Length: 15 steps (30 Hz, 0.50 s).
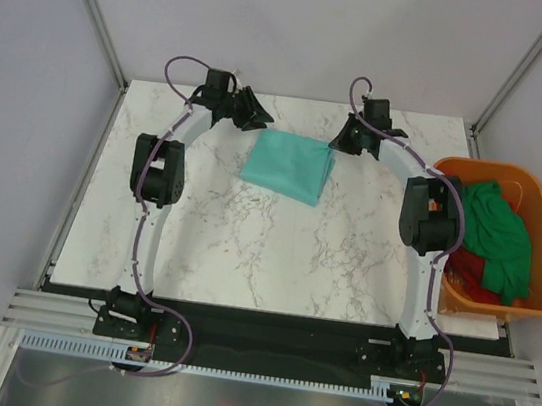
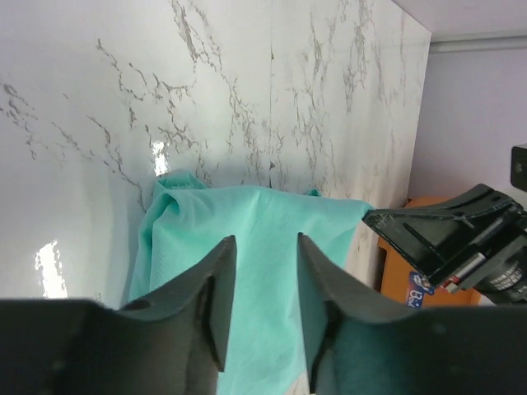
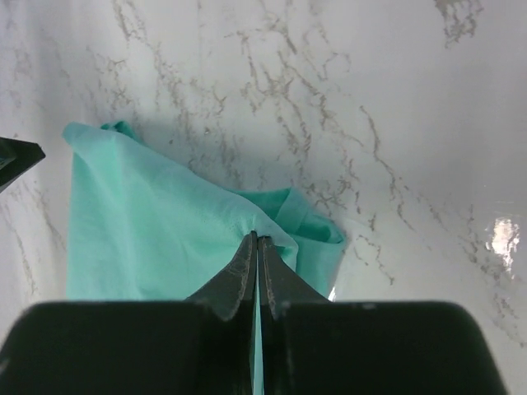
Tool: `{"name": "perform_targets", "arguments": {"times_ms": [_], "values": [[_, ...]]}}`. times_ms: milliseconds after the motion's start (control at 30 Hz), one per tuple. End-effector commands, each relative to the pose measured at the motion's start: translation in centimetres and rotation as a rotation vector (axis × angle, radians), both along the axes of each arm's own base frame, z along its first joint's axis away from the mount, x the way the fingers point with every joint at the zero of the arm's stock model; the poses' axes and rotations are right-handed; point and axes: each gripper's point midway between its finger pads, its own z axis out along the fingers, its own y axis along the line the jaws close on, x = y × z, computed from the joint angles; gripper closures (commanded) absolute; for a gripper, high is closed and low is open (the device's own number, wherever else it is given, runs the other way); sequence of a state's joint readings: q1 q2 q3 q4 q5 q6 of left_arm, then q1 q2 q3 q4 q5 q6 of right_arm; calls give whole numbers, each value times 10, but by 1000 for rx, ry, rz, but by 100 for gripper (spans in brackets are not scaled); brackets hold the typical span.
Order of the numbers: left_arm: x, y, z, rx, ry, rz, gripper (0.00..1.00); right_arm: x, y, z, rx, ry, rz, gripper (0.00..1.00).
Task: Fold and stack the t-shirts
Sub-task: Fold the tshirt
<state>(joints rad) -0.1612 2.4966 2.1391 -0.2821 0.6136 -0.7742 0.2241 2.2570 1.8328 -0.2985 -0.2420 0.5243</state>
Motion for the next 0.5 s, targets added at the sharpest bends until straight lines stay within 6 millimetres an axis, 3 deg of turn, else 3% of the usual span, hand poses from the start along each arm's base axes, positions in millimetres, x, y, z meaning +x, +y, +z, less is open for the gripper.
{"name": "perform_targets", "arguments": {"times_ms": [0, 67, 100, 133, 200, 233, 267, 333, 400, 467], "values": [[10, -6, 36, -15, -147, -86, 55, 24, -10, 11, 16, -67, -52, 94], [11, 2, 44, 12, -174, -72, 50, 22, -16, 8, 6, -60, -68, 78], [7, 8, 36, 23, -153, -63, 50, 21, -19, 8, -2, -61, -73, 71], [6, 15, 36, 45, -163, -54, 49, 19, -21, 18, -5, -76, -78, 61], [-7, 24, 35, 83, -154, -47, 48, 10, -22, 17, -7, -68, -60, 59], [-10, 30, 30, 125, -164, -38, 47, 5, -21, 28, -5, -87, -40, 56], [-16, 32, 30, 145, -163, -34, 46, -2, -20, 23, -1, -75, -24, 55], [-32, 41, 22, 192, -144, -27, 46, -15, -10, 31, 33, -87, 50, 51], [-50, 45, 5, 211, -94, -30, 45, -31, -4, 20, 53, -53, 108, 45], [-62, 46, 5, 222, -90, -40, 45, -48, -4, 11, 43, -31, 142, 45]]}}
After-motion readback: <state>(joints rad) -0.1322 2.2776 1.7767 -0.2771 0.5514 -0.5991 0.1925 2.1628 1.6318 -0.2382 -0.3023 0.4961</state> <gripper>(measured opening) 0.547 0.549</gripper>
